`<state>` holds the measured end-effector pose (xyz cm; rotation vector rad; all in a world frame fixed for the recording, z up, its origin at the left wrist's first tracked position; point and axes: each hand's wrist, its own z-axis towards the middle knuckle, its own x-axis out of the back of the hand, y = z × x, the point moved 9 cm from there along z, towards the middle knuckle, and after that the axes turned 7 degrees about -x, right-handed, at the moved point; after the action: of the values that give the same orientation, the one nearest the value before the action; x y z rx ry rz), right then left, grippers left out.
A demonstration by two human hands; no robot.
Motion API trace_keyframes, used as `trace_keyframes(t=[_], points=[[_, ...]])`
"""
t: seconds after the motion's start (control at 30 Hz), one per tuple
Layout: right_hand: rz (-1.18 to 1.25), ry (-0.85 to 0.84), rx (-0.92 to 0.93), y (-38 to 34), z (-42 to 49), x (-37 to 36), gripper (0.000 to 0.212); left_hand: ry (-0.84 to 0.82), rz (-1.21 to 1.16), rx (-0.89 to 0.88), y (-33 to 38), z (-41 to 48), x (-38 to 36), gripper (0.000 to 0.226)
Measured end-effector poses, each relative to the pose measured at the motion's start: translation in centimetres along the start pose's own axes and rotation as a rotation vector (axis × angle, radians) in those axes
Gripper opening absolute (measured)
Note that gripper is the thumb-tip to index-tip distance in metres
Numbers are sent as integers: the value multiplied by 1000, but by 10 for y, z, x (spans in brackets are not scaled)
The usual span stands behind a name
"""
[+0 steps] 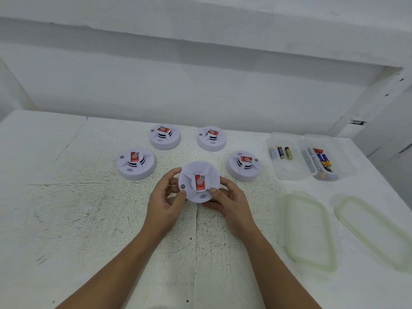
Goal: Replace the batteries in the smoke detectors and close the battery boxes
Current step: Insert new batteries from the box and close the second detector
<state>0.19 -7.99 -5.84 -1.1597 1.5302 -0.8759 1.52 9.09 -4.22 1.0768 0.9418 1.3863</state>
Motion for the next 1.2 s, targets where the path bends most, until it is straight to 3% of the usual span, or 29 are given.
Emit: trace_keyframes(t=[1.2], points=[[-74,36,23,2,0,3,32,20,-54,14,1,-1,2,42]])
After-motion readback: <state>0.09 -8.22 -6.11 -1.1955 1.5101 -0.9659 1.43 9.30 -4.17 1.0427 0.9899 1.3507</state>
